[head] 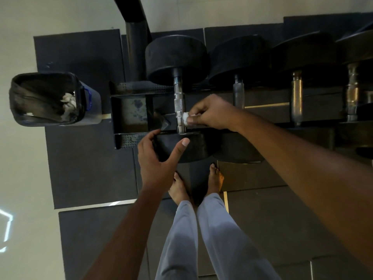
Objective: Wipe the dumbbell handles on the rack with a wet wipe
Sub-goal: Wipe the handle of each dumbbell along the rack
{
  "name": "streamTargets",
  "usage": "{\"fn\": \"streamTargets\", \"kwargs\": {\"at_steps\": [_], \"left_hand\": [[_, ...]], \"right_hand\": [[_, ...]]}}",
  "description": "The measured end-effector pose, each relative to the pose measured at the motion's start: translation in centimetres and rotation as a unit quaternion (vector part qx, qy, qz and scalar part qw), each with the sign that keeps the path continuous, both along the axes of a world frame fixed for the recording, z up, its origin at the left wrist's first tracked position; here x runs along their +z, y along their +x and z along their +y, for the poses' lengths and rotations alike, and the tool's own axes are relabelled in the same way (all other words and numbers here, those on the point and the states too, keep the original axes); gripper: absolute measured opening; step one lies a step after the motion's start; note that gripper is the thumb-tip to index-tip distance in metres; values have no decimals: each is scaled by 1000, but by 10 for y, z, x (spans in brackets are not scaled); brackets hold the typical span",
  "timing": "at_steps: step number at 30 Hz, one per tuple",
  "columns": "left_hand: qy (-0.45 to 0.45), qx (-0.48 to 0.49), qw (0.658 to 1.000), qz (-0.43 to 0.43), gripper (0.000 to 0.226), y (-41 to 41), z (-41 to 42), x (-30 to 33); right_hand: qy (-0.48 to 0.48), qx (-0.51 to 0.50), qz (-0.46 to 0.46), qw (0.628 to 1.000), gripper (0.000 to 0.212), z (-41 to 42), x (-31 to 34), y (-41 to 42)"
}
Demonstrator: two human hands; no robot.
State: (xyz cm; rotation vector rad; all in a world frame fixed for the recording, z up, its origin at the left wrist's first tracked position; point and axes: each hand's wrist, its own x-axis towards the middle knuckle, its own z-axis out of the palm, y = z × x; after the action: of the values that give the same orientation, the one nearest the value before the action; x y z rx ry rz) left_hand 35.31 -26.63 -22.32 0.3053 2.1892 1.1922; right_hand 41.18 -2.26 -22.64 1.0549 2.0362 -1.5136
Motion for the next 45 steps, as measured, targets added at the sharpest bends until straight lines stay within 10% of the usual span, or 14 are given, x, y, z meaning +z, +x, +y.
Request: {"fn": "streamTargets", "kwargs": {"at_steps": [5, 15, 23, 37, 45], "left_hand": [[-7, -3, 1000, -2, 92, 1, 0, 4], [4, -12, 1000, -4, 89, -1, 1, 9], [12, -11, 1000, 0, 89, -1, 0, 5], [17, 3, 1000, 3, 91, -1, 1, 3], [15, 1, 1000, -7, 93, 1, 1, 7]], "right_hand": [[107, -31, 127, 986, 20, -19, -1, -12], [207, 208, 89, 952, 29, -13, 7, -15], [443, 59, 129, 885, 36, 5, 7, -54], [484, 122, -10, 867, 29, -29, 1, -94], [347, -131, 116, 921, 24, -39, -9, -54]]}}
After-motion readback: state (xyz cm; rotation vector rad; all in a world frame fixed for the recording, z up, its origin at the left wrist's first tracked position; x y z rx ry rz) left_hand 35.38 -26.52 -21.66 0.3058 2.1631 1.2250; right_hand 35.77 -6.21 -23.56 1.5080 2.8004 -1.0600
